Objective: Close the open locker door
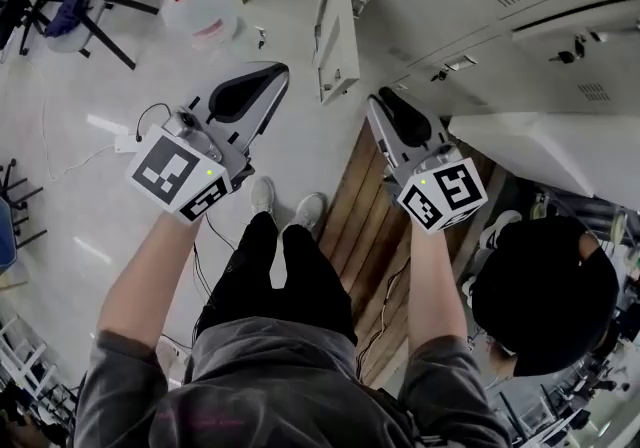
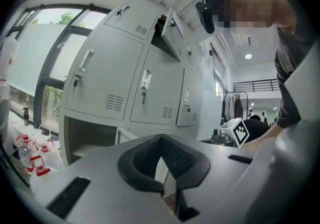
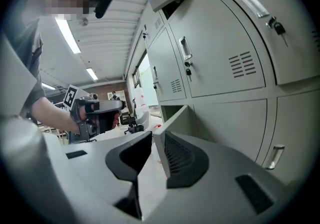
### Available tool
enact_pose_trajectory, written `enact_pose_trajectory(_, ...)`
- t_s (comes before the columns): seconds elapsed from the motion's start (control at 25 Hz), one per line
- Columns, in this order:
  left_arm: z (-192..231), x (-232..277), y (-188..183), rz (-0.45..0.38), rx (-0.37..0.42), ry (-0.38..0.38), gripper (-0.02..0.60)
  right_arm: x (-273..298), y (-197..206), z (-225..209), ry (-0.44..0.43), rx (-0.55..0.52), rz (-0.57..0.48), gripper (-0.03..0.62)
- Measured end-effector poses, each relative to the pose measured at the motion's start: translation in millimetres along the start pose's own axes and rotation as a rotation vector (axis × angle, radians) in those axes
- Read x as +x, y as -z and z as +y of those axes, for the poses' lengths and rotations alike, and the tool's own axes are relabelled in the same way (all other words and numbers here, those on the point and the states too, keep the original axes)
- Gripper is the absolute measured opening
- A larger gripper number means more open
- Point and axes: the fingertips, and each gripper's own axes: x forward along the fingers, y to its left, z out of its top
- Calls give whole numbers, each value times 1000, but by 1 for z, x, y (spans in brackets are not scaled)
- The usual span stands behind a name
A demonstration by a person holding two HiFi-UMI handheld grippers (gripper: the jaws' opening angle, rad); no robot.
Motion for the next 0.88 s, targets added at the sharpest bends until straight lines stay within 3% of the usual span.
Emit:
enact_pose_trajectory(0.32,16,14,75,62,-56,-27,13,32,78,-12,-81,-70,132,126)
enact_pose_trajectory(0.88,33,20,145,137,-116,-95,14,74,154,-33,-185,-143,260,162)
